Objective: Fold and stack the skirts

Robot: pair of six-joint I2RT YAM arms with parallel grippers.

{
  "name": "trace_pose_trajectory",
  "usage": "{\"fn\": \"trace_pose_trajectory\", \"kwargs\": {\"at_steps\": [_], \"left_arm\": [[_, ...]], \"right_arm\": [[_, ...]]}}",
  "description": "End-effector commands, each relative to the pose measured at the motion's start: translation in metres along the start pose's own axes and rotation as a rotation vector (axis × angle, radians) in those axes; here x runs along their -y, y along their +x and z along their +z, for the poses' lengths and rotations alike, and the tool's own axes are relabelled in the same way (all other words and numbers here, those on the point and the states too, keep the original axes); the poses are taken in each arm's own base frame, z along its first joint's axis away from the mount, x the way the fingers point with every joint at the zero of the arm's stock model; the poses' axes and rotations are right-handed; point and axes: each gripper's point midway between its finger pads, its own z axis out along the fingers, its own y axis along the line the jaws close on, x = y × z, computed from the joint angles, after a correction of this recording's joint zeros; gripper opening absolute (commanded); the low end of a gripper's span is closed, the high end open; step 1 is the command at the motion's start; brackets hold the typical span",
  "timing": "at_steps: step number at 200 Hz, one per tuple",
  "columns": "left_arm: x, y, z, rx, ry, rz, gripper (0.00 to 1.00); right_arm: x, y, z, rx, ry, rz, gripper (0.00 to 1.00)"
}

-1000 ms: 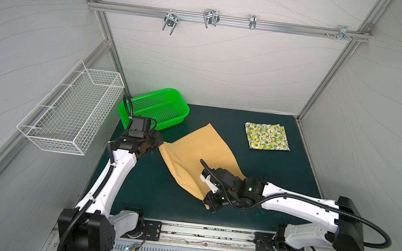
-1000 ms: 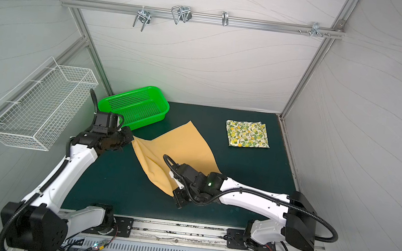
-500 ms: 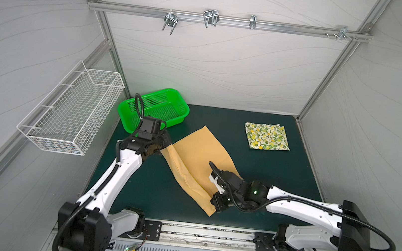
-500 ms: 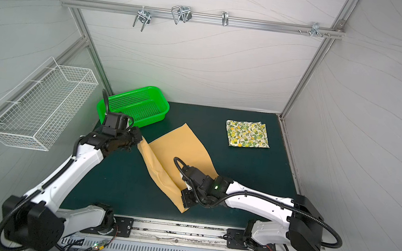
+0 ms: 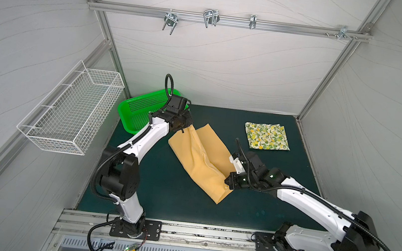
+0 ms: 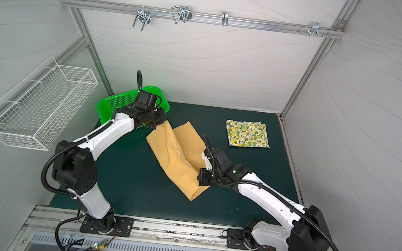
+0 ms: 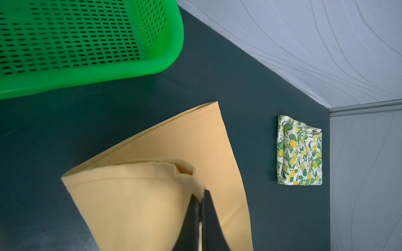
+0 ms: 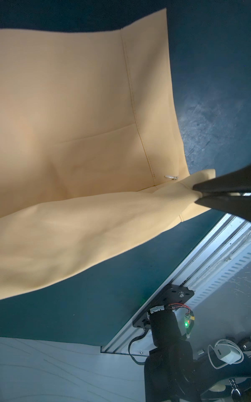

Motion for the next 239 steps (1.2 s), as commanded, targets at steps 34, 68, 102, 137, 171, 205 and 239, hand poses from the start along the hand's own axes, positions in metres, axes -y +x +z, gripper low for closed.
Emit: {"fn": "trace_pose_trajectory", "kwargs": {"at_steps": [34,68,102,137,171,205,239], "left_arm": [[0.041,-0.02,0.037,0.0,0.059,0.012,0.0],[0.052,-0.019,0.068,-0.04,0.066,0.018,0.0],[0.056,-0.012,0.097,-0.086,0.067,0.017,0.0],[0.058,0.001,0.124,-0.141,0.079,0.008,0.0],[0.054,0.008,0.137,-0.162,0.061,0.013,0.0],[0.057,0.009,0.145,-0.178,0.07,0.01,0.0],[0.063,0.006,0.15,-0.182,0.085,0.011,0.02]], "right_arm": [[0.029,-0.009,0.002,-0.028,-0.004,0.069,0.01],[0.05,-0.014,0.01,-0.042,0.006,0.125,0.01],[0.069,-0.013,0.021,-0.069,0.016,0.171,0.01],[0.084,-0.01,0.03,-0.081,0.02,0.212,0.01],[0.095,-0.014,0.033,-0.076,0.026,0.233,0.01],[0.1,-0.02,0.035,-0.065,0.024,0.249,0.01],[0.1,-0.025,0.034,-0.061,0.023,0.243,0.01]]}}
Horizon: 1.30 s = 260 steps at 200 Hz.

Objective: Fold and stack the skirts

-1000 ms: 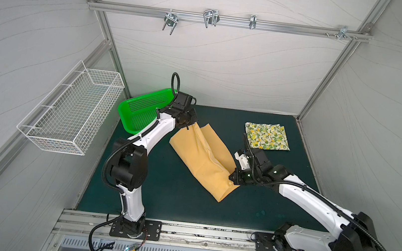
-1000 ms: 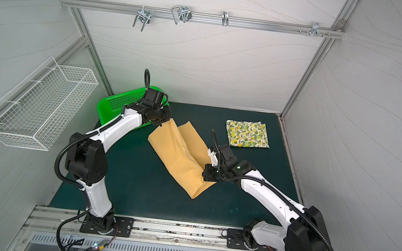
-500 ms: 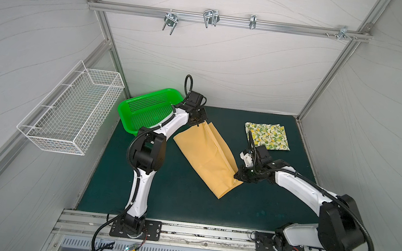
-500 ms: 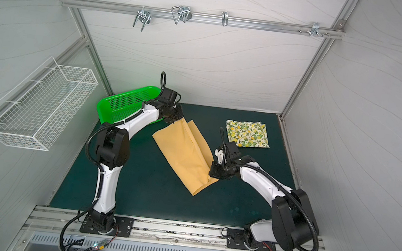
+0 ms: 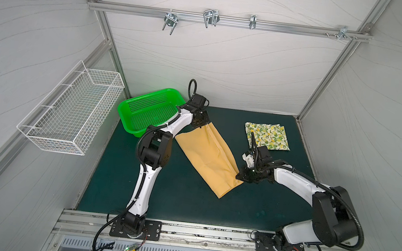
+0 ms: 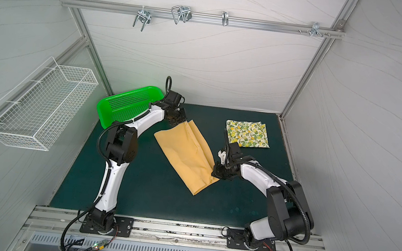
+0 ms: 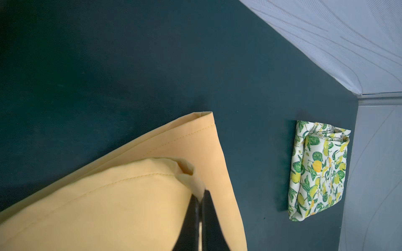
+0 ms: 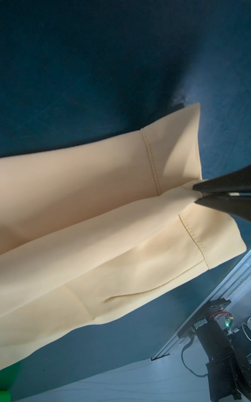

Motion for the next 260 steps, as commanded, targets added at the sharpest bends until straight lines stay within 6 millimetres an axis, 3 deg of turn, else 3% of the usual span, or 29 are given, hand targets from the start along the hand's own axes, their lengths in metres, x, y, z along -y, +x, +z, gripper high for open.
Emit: {"fn": "trace_pose_trajectory", "kwargs": {"at_steps": [1,40,65,81,98,114,119,153,194,226,260], "left_arm": [[0.017,-0.01,0.001,0.016,0.043,0.003,0.02],[0.022,-0.012,0.009,-0.002,0.06,-0.002,0.06],[0.024,-0.009,0.019,-0.025,0.082,-0.013,0.15],[0.027,-0.005,0.028,-0.052,0.105,-0.017,0.26],[0.029,-0.002,0.032,-0.073,0.124,-0.027,0.5],[0.031,0.0,0.03,-0.073,0.142,-0.031,0.54],[0.032,-0.001,0.028,-0.065,0.144,-0.03,0.59],[0.035,-0.006,0.01,-0.032,0.147,-0.012,0.61],[0.027,-0.001,0.014,-0.045,0.116,-0.01,0.61],[0.017,0.006,0.019,-0.057,0.09,-0.006,0.61],[0.016,0.007,0.012,-0.055,0.081,0.01,0.61]], "right_arm": [[-0.005,-0.009,-0.003,0.013,-0.019,-0.028,0.01],[-0.004,-0.011,-0.007,0.023,-0.012,-0.024,0.02],[-0.005,-0.012,-0.01,0.025,-0.014,-0.022,0.02],[-0.005,-0.013,-0.011,0.027,-0.012,-0.023,0.02],[-0.004,-0.016,-0.012,0.031,-0.008,-0.02,0.02],[-0.002,-0.019,-0.012,0.033,-0.005,-0.014,0.02],[-0.002,-0.02,-0.012,0.035,-0.004,-0.014,0.03],[0.002,-0.029,-0.016,0.051,0.009,-0.007,0.04],[0.02,-0.028,-0.016,0.05,0.062,0.023,0.05],[0.04,-0.034,-0.022,0.108,0.112,0.058,0.21],[0.048,-0.041,-0.035,0.153,0.147,0.072,0.38]]}}
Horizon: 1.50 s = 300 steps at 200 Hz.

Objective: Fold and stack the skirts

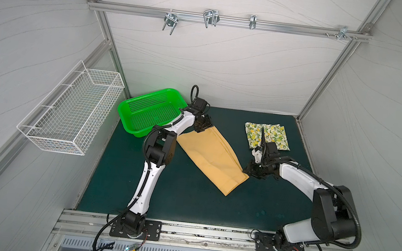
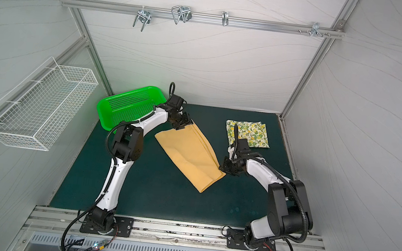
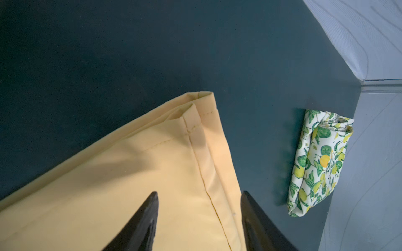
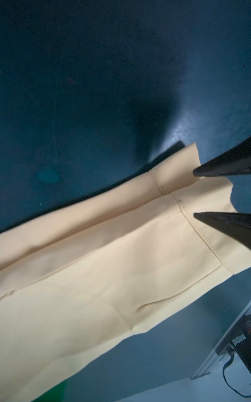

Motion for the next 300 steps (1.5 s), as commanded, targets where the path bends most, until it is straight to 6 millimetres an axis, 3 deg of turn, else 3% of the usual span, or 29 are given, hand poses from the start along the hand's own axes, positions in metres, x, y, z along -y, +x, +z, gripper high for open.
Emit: {"fn": "trace_pose_trajectory", "kwargs": {"at_steps": [1,11,34,54,142,249,278,300], "left_arm": [[0.02,-0.013,-0.028,0.065,0.025,0.05,0.61],[0.02,-0.014,-0.034,0.075,0.018,0.059,0.61],[0.021,-0.018,-0.048,0.114,0.008,0.085,0.61],[0.021,-0.022,-0.051,0.119,-0.009,0.096,0.62],[0.008,-0.027,-0.009,0.064,-0.073,0.071,0.61],[0.001,-0.019,0.03,0.029,-0.064,0.027,0.61],[-0.003,-0.017,0.037,0.016,-0.072,0.018,0.56],[-0.005,-0.017,0.041,0.015,-0.071,0.013,0.46]], "right_arm": [[0.006,-0.006,-0.013,0.049,0.033,-0.003,0.39],[0.005,-0.008,-0.02,0.073,0.037,-0.012,0.47],[-0.007,-0.008,-0.039,0.138,-0.006,-0.029,0.8],[-0.018,-0.005,-0.047,0.141,-0.031,-0.07,0.99],[-0.025,0.004,-0.015,0.056,-0.013,-0.144,0.99],[-0.028,0.018,0.009,-0.014,-0.007,-0.182,0.86],[-0.028,0.019,0.011,-0.023,-0.004,-0.188,0.81],[-0.028,0.021,0.014,-0.032,-0.003,-0.189,0.76]]}}
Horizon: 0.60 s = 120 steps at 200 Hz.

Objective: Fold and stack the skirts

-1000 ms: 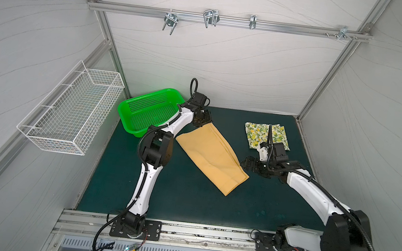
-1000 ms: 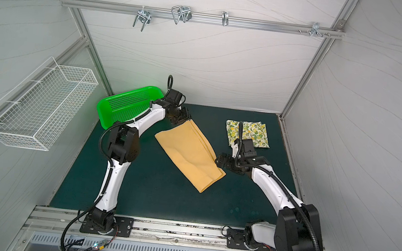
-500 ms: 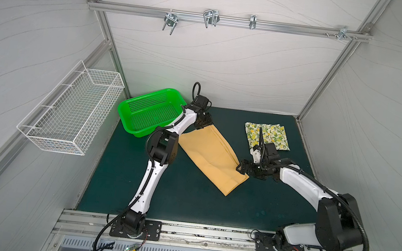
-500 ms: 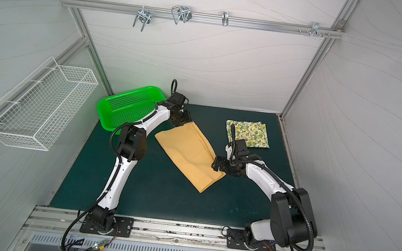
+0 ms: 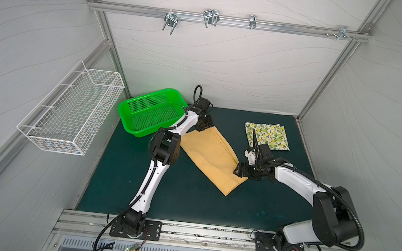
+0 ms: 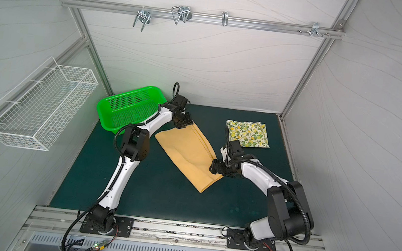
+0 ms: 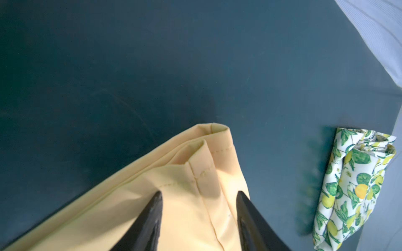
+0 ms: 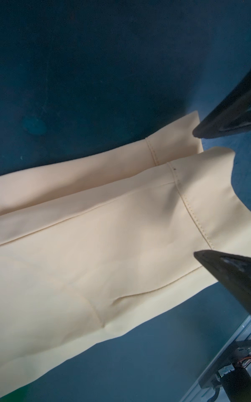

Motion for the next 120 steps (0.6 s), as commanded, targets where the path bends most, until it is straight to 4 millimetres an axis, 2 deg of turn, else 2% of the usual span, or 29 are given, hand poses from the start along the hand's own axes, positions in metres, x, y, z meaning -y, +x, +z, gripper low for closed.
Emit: {"fn": "trace_pose_trajectory", "kwargs": {"at_steps": [1,29,45,53,70,73,95,102,120], "left_arm": [[0.0021,-0.0011,0.0123,0.004,0.01,-0.004,0.46],[0.0003,-0.0001,0.0166,0.001,0.009,-0.01,0.35],[-0.0014,0.0008,0.0187,-0.002,0.005,-0.014,0.33],[-0.0027,0.0012,0.0198,-0.002,0.0,-0.013,0.28],[-0.0042,0.0018,0.0212,-0.003,-0.004,-0.015,0.24],[-0.005,0.0021,0.0217,-0.004,-0.007,-0.016,0.19],[-0.0053,0.0012,0.0215,0.002,-0.01,-0.015,0.14],[-0.0047,0.0009,0.0209,0.004,-0.009,-0.015,0.08],[-0.003,-0.0017,0.0164,0.014,-0.008,-0.014,0.04]], "right_arm": [[-0.002,0.0016,0.0037,-0.01,-0.002,-0.017,0.76],[-0.0009,0.0045,0.0066,-0.021,0.002,-0.019,0.75],[-0.0005,0.0048,0.0073,-0.022,0.002,-0.022,0.75],[-0.0013,0.0051,0.0075,-0.024,-0.001,-0.021,0.75],[-0.0024,0.0051,0.0072,-0.02,-0.003,-0.024,0.75],[-0.0024,0.005,0.0072,-0.019,-0.003,-0.024,0.75],[-0.0016,0.007,0.0085,-0.022,-0.001,-0.023,0.75],[-0.002,0.0073,0.0088,-0.022,-0.002,-0.025,0.75],[-0.0016,0.0082,0.0092,-0.022,0.004,-0.03,0.74]]}}
